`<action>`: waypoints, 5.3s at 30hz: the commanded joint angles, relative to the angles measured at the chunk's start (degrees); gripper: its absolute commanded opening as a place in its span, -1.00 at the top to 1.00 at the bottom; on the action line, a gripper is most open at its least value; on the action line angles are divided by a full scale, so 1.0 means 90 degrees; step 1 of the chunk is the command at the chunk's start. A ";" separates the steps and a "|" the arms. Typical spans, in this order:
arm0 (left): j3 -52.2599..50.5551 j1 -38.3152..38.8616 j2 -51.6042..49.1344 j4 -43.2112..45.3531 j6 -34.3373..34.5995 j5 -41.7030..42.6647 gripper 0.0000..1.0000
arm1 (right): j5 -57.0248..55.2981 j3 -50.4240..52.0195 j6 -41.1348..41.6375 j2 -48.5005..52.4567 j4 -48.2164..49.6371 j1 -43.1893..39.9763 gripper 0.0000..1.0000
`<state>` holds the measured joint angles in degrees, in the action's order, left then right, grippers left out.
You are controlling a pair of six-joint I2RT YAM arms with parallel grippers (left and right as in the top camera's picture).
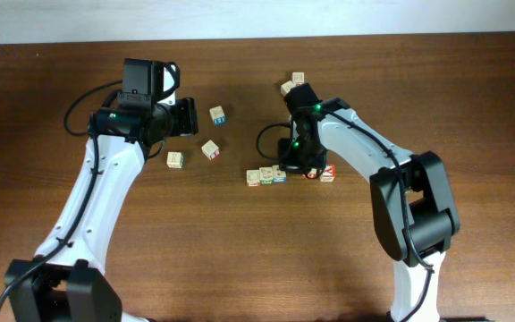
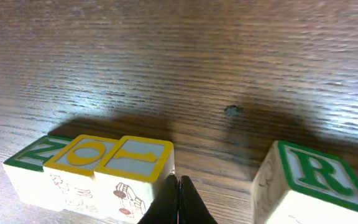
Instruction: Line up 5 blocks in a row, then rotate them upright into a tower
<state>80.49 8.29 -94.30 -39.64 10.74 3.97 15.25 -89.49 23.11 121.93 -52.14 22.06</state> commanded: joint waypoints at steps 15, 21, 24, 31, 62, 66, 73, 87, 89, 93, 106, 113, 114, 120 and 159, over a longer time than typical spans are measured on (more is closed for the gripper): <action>0.0085 0.0019 -0.0070 -0.0005 -0.0010 -0.0090 -0.22 | -0.0624 -0.0386 -0.0352 0.0107 0.1093 0.0602 0.91; 0.0085 0.0019 -0.0070 -0.0012 -0.0010 -0.0090 -0.21 | -0.0964 -0.0386 -0.0153 0.0151 0.1107 0.0714 0.92; 0.0085 0.0019 -0.0070 -0.0012 -0.0010 -0.0090 -0.21 | -0.0974 -0.0386 -0.0131 0.0151 0.1100 0.0699 0.92; 0.0085 0.0019 -0.0068 -0.0012 -0.0010 -0.0090 -0.22 | -0.1277 -0.0384 0.0321 0.0151 0.0872 0.0702 0.92; 0.0085 0.0019 -0.0068 -0.0039 -0.0010 -0.0090 -0.21 | -0.1149 -0.0384 0.0413 0.0151 0.0546 0.0709 0.92; 0.0085 0.0019 -0.0070 -0.0039 -0.0010 -0.0090 -0.22 | -0.1139 -0.0384 0.0413 0.0151 0.0529 0.0709 0.92; 0.0085 0.0019 -0.0070 -0.0039 -0.0010 -0.0090 -0.21 | -0.1100 -0.0384 0.0367 0.0151 0.0532 0.0714 0.92; 0.0085 0.0019 -0.0070 -0.0039 -0.0010 -0.0090 -0.21 | -0.1078 -0.0384 0.0369 0.0151 0.0515 0.0714 0.92; 0.0085 0.0019 -0.0068 -0.0036 -0.0010 -0.0090 -0.22 | -0.1078 -0.0384 0.0367 0.0151 0.0566 0.0707 0.91; 0.0085 0.0019 -0.0068 -0.0036 -0.0010 -0.0090 -0.22 | -0.1064 -0.0483 0.0364 0.0146 0.0648 0.0614 0.81; 0.0085 0.0019 -0.0068 -0.0024 -0.0010 -0.0092 -0.22 | -0.0933 -0.2793 0.0080 0.0146 -0.1887 -0.0517 0.91; 0.0085 0.0019 -0.0070 0.0022 -0.0010 -0.0090 -0.22 | -0.0918 -0.2239 -0.0090 0.0175 -0.2397 -0.0988 0.92; 0.0085 0.0019 -0.0070 0.0044 -0.0010 -0.0092 -0.22 | -0.0913 -0.2067 -0.0192 0.0175 -0.2283 -0.0988 0.92; 0.0085 0.0019 -0.0070 0.0056 -0.0010 -0.0092 -0.22 | -0.0933 -0.1311 -0.0474 0.0175 -0.1324 -0.0940 0.92; 0.0085 0.0019 -0.0070 -0.0005 -0.0010 -0.0092 -0.22 | -0.0313 -0.0192 -0.0478 0.0245 -0.0510 -0.0316 0.92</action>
<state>80.49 8.29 -94.30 -39.66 10.74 3.97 11.77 -91.68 19.25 123.50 -57.39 18.92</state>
